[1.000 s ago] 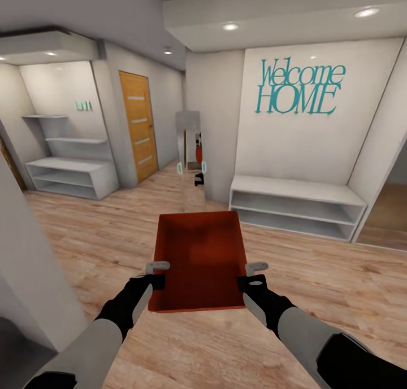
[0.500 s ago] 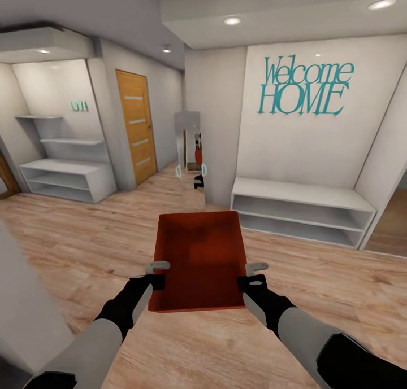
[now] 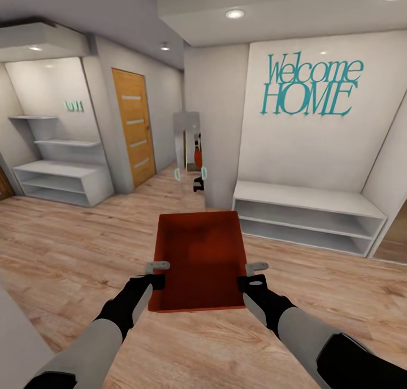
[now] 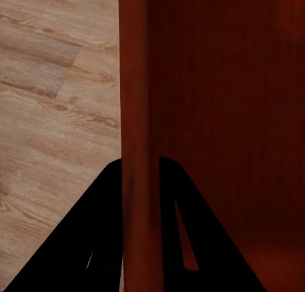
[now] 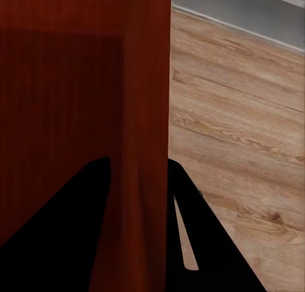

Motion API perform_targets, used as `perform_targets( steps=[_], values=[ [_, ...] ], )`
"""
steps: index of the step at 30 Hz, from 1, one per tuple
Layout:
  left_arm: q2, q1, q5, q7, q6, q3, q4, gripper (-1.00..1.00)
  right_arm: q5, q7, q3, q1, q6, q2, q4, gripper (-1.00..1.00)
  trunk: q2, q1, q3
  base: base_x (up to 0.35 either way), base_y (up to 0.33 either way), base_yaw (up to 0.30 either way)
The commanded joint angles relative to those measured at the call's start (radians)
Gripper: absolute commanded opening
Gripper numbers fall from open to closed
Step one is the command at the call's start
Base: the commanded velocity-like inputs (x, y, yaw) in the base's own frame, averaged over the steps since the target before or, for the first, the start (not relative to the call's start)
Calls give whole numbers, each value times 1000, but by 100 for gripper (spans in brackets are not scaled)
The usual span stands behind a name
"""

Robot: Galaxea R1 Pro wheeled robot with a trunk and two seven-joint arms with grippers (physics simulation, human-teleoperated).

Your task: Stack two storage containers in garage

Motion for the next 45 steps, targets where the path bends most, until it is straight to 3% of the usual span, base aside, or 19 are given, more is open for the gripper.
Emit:
perform_targets(
  steps=[1,9,45],
  values=[
    [2,0,-10,14,8,-2,30,-100,26,-67,-34,-2,-48,-1,-3,-100,-2,1,-2,322,0,0],
    [1,0,-10,14,8,-2,30,-100,26,-68,-34,-2,-49,-1,-3,-100,-2,1,-2,322,0,62],
    [0,1,-11,14,8,-2,30,-100,26,-68,-35,-2,-48,-1,-3,-100,-2,1,-2,322,0,265]
  ],
)
